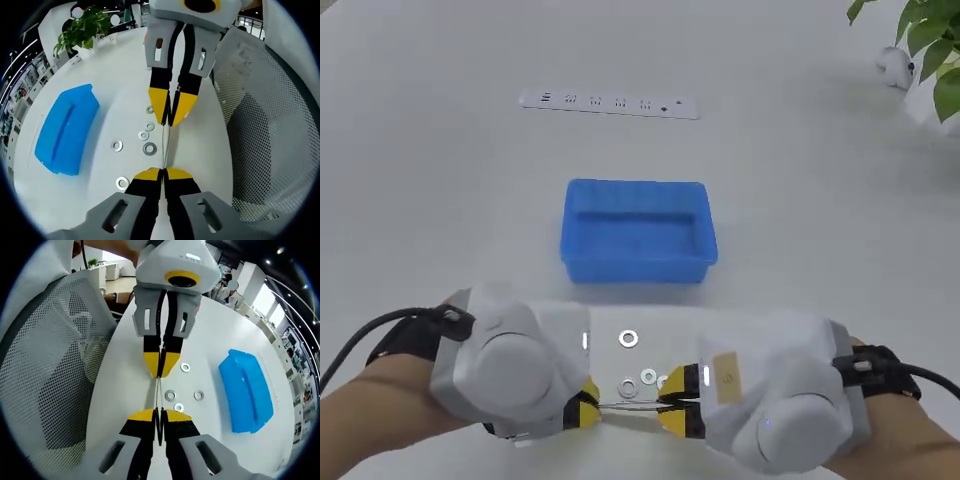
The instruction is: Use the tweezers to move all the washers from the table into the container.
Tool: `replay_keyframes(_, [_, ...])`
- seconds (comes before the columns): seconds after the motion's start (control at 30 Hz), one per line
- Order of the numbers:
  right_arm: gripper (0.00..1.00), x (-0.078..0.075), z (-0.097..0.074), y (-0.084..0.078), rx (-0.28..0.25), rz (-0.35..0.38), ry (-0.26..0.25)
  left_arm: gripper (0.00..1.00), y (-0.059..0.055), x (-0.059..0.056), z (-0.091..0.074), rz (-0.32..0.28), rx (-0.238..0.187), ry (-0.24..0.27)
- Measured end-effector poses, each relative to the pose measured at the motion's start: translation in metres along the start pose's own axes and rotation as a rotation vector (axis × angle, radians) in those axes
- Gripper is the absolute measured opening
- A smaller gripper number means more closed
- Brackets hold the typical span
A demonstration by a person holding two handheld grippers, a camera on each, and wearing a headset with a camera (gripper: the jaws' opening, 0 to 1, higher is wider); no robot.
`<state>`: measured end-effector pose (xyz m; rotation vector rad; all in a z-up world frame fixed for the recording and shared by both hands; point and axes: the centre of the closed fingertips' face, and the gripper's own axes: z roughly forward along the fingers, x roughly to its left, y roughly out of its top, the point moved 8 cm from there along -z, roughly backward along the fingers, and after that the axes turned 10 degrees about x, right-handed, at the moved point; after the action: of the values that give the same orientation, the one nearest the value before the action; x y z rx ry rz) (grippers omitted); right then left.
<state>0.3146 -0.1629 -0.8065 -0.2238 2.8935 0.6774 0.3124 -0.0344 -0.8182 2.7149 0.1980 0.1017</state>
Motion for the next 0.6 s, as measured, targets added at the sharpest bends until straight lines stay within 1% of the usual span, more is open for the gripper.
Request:
replay_keyframes(0.17, [0.07,-0.002,0.0,0.0,-0.006,-0.008,-0.017,0.06,0.003,0.001,-0.012,0.019,-0.004,0.012])
replay_keyframes(0.27, [0.07,-0.002,0.001,-0.003,-0.009,-0.004,-0.023,0.05,0.009,0.0,-0.025,0.035,-0.031,0.017])
replay_keyframes(0.37, [0.07,-0.003,0.002,-0.005,-0.036,0.024,-0.028,0.05,0.015,-0.001,-0.035,0.04,-0.056,0.023])
replay_keyframes(0.5, [0.07,-0.001,0.001,-0.004,-0.064,0.025,-0.042,0.05,0.024,-0.003,-0.044,0.047,-0.079,0.025])
replay_keyframes(0.53, [0.07,0.0,0.0,-0.005,-0.07,0.027,-0.042,0.05,0.024,-0.004,-0.045,0.054,-0.074,0.028])
replay_keyframes(0.6, [0.07,0.0,-0.002,-0.005,-0.087,0.035,-0.047,0.05,0.028,-0.005,-0.049,0.054,-0.089,0.024])
